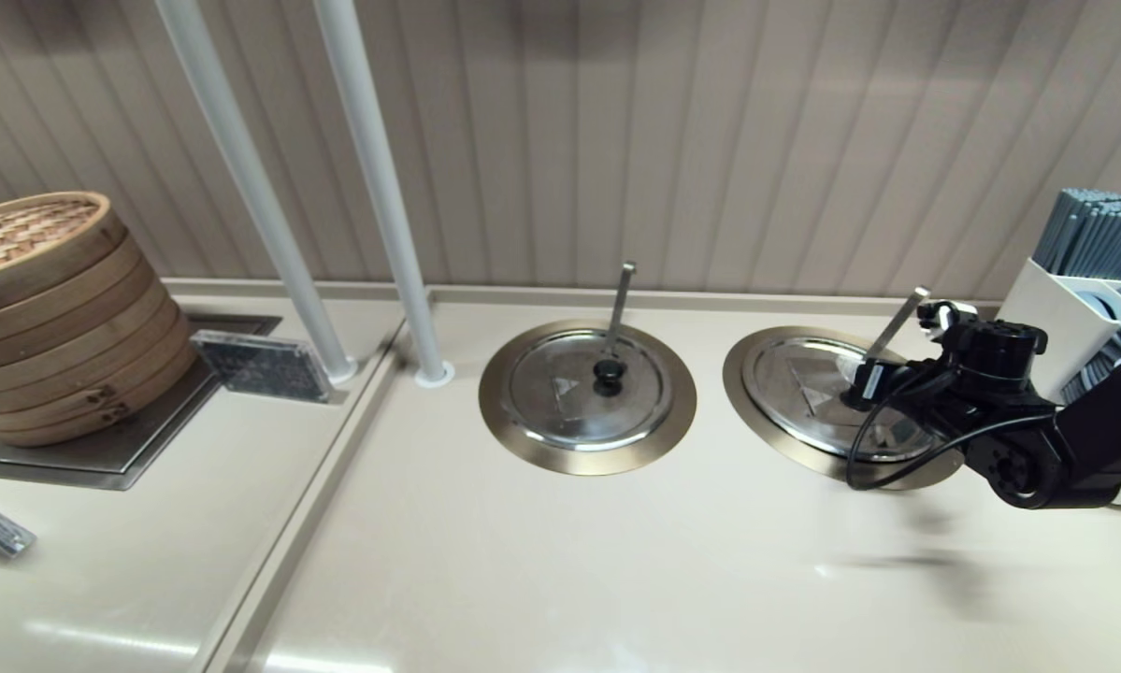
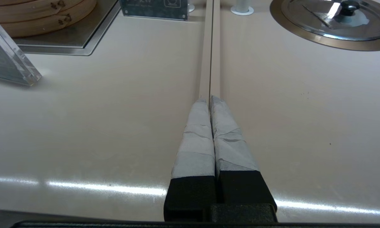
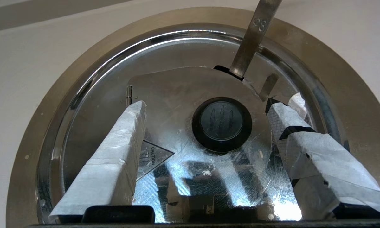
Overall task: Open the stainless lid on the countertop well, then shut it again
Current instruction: Open the lid
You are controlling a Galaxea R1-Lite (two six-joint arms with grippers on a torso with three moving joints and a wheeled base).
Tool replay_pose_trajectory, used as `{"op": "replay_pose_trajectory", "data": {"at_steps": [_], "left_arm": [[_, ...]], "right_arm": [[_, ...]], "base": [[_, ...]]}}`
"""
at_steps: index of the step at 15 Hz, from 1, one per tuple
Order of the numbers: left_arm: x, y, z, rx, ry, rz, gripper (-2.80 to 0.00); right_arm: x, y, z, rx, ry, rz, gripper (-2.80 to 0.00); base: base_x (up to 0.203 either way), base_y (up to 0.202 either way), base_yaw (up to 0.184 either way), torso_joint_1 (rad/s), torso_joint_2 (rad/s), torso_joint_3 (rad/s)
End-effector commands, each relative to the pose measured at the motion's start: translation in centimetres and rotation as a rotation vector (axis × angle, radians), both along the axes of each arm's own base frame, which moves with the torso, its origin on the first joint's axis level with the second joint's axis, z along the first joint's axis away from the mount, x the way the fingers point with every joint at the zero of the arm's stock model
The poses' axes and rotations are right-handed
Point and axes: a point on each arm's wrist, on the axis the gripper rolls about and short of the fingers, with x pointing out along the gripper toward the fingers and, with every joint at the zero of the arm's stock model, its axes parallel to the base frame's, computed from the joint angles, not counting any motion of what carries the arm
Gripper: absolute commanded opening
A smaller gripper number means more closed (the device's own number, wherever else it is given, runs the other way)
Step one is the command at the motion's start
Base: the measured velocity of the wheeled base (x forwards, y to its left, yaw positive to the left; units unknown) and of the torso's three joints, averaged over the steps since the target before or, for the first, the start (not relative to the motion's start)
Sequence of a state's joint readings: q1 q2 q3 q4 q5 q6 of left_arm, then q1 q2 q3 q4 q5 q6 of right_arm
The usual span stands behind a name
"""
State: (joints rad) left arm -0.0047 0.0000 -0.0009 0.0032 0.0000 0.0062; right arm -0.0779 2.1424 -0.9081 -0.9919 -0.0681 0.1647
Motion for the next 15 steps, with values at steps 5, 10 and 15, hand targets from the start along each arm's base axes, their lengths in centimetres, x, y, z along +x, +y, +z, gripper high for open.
{"op": "replay_pose_trajectory", "data": {"at_steps": [5, 10, 15], "left_arm": [[0.0, 0.0, 0.0, 0.000, -0.001, 0.000, -2.80], [0.0, 0.0, 0.0, 0.000, -0.001, 0.000, -2.80], [0.0, 0.0, 0.0, 0.001, 0.001, 0.000, -2.80]], "right_arm": [[0.8, 0.0, -2.2, 0.003, 0.006, 0.000, 0.00], [0.9, 0.1, -2.7, 0.006, 0.021, 0.000, 0.00], [1.3, 0.1, -3.1, 0.013, 0.022, 0.003, 0.00]], "base": [[0.000, 0.000, 0.000, 0.000, 0.00, 0.000], [0.000, 0.000, 0.000, 0.000, 0.00, 0.000], [0.000, 0.000, 0.000, 0.000, 0.00, 0.000]]}}
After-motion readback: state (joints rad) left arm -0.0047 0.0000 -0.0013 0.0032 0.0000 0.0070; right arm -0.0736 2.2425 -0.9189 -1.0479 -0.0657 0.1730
